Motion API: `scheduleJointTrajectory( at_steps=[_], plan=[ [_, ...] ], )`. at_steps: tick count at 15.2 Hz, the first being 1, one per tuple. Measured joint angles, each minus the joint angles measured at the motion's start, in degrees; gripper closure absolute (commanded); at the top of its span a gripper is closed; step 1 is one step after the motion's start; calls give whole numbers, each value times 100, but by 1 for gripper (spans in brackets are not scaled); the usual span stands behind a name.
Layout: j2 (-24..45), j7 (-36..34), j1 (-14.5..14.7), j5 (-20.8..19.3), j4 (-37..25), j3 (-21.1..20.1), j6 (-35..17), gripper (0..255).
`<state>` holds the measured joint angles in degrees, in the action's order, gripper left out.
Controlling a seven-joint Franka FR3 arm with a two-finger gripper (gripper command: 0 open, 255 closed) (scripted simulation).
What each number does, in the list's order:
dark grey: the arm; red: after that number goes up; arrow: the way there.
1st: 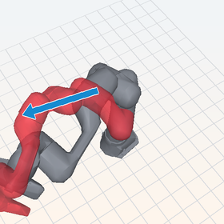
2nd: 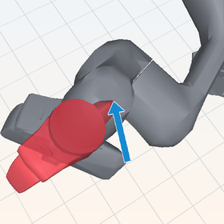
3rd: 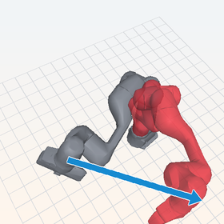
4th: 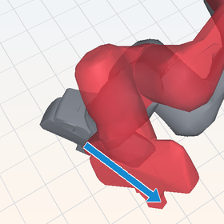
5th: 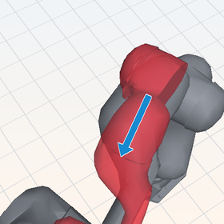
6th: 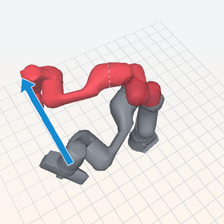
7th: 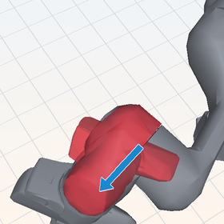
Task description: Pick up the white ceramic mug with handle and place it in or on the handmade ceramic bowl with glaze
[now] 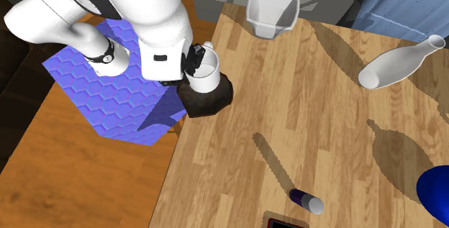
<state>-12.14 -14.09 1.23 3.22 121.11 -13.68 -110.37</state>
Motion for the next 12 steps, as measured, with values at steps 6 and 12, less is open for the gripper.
scheduleJointTrajectory(
  at_steps=[6, 12],
  plan=[
    [83, -9, 7, -5, 383, -21, -462, 255],
    [237, -31, 9, -31, 688, -45, -918, 255]
  ],
)
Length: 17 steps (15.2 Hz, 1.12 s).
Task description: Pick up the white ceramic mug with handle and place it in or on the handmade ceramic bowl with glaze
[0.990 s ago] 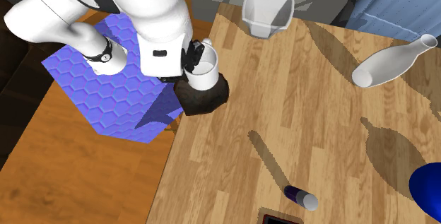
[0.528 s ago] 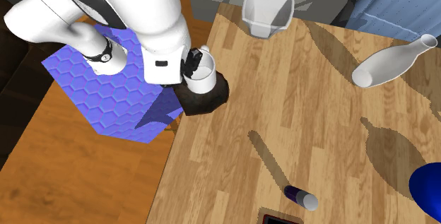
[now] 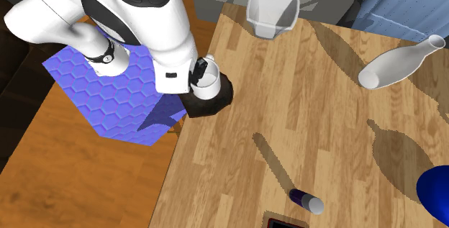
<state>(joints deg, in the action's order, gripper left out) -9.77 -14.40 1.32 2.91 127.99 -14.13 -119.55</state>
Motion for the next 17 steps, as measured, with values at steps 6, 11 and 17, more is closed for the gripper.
scheduleJointTrajectory(
  at_steps=[6, 11, 17],
  plan=[
    [68, -11, 1, -11, 136, -10, -205, 255],
    [70, -11, 1, -12, 135, -10, -210, 0],
    [-38, 9, 0, 10, 18, 5, 9, 0]
  ],
)
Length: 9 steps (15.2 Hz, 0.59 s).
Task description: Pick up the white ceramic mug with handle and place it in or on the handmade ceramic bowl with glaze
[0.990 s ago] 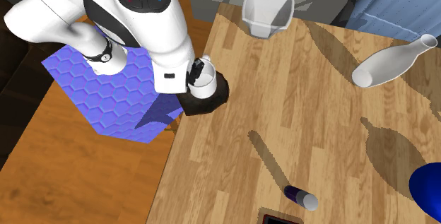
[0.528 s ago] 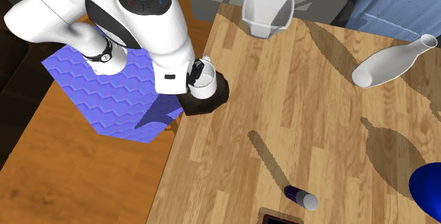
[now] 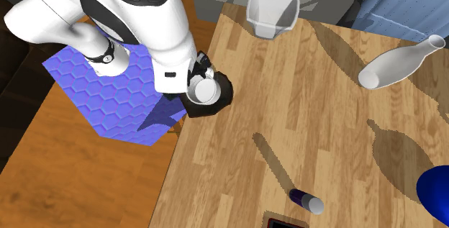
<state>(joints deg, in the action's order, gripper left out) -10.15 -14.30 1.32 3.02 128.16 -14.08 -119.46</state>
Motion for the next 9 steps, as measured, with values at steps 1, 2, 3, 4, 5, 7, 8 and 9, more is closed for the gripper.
scheduleJointTrajectory(
  at_steps=[1, 2, 3, 4, 5, 7, 8, 9],
  plan=[
    [-27, 3, -2, 3, -110, 5, 136, 0],
    [-106, 16, -2, 18, -204, 17, 306, 0],
    [-120, 17, -4, 17, -306, 21, 420, 0],
    [-130, 17, -4, 17, -341, 22, 466, 0],
    [-136, 18, -4, 18, -359, 23, 492, 0],
    [-141, 18, -4, 18, -372, 24, 513, 0],
    [-142, 17, -4, 19, -374, 24, 516, 0],
    [-142, 17, -4, 19, -375, 24, 519, 0]
  ],
)
